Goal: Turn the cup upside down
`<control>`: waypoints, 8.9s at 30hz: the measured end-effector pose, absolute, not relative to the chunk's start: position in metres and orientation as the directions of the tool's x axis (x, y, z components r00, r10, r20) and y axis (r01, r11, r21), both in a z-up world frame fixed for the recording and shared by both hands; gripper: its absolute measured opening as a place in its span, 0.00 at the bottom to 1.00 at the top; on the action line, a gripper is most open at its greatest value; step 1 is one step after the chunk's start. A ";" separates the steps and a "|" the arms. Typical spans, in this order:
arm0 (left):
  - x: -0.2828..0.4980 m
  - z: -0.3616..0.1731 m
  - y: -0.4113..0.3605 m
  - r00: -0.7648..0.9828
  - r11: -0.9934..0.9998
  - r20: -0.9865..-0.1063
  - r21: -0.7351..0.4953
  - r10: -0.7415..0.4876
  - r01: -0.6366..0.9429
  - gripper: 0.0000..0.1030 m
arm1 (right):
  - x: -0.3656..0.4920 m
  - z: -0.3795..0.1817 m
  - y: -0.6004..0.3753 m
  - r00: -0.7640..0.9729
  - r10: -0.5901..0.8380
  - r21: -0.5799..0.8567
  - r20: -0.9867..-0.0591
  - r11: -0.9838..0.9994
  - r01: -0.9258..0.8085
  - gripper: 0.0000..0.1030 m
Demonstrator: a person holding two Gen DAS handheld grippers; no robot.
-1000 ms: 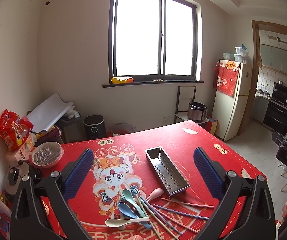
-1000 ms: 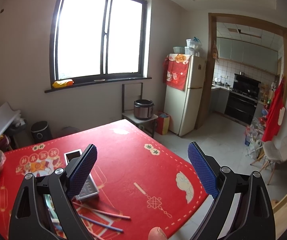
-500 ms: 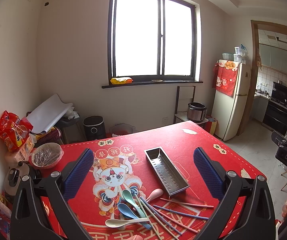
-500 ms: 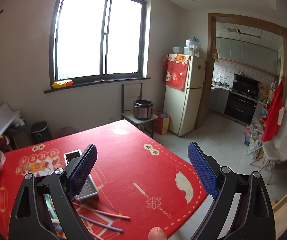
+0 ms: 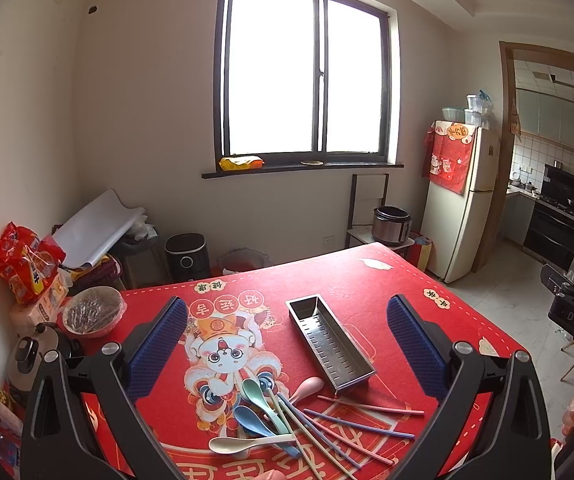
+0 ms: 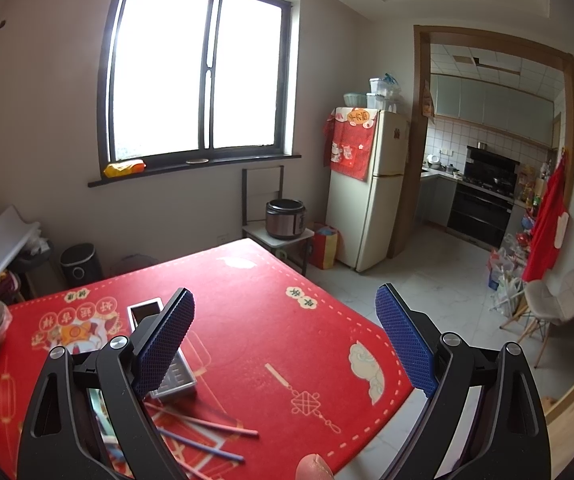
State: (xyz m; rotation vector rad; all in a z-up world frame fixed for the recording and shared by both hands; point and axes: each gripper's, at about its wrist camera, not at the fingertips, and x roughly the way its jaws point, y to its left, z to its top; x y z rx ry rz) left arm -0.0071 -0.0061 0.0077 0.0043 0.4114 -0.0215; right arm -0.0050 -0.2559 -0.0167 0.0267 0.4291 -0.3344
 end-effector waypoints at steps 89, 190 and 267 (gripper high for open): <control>0.069 -0.335 0.082 0.506 0.282 -0.853 -0.521 -0.131 -0.806 0.36 | 0.210 -0.253 -0.220 0.434 0.392 0.135 -0.811 0.847 -0.514 0.87; 0.012 -0.330 0.100 0.403 0.727 -0.892 -0.415 -0.206 -0.547 0.06 | 0.195 -0.281 -0.191 0.280 0.496 0.323 -0.822 0.810 -0.489 0.06; 0.237 -0.286 -0.061 0.439 0.774 -0.784 -0.579 -0.439 -0.259 0.06 | 0.267 -0.298 -0.284 0.381 0.364 0.248 -0.850 0.914 -0.321 0.85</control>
